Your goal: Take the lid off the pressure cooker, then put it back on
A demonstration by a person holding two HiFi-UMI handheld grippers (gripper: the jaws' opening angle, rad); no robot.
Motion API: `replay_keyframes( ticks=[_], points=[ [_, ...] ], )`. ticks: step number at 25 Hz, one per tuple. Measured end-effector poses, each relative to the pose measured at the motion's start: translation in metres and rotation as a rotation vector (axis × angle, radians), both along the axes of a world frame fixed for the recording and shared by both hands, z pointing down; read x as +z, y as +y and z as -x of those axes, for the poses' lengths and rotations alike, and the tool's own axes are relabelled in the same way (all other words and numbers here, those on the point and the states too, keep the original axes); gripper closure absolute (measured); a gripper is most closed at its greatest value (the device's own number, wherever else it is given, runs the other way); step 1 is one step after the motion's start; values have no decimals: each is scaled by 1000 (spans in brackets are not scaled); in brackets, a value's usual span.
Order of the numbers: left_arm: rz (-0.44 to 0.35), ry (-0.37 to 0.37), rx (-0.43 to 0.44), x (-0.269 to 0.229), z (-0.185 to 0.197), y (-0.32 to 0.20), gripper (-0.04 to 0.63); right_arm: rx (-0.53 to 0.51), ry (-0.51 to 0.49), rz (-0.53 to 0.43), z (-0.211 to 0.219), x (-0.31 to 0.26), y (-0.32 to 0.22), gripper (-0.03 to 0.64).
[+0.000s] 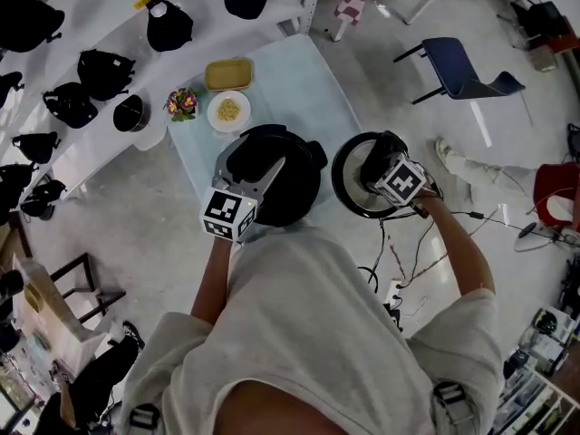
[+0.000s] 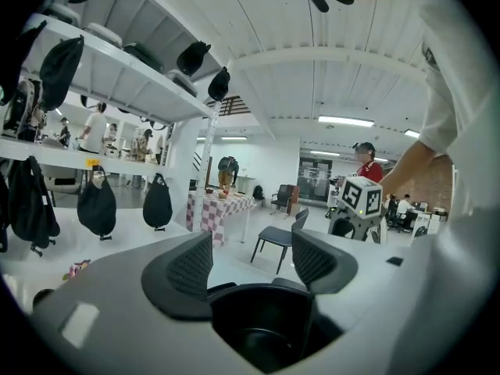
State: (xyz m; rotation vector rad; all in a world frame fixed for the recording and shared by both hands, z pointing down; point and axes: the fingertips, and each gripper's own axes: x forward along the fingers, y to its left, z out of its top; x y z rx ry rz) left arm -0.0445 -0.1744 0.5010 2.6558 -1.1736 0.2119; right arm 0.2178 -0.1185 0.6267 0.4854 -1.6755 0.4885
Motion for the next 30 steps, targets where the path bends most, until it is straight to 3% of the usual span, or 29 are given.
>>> replay_keyframes(
  ticks=[5,12,30],
  points=[
    [-1,11,-25,1,13,5,286,-121,29,-46,21,-45,7,347],
    [-6,9,-62,-5,37,12,287,-167,-58,-77,81,-76,-6,347],
    [-25,14,-295,-11,134,48,287,-413,-116,-11,229,-59,5,347]
  ],
)
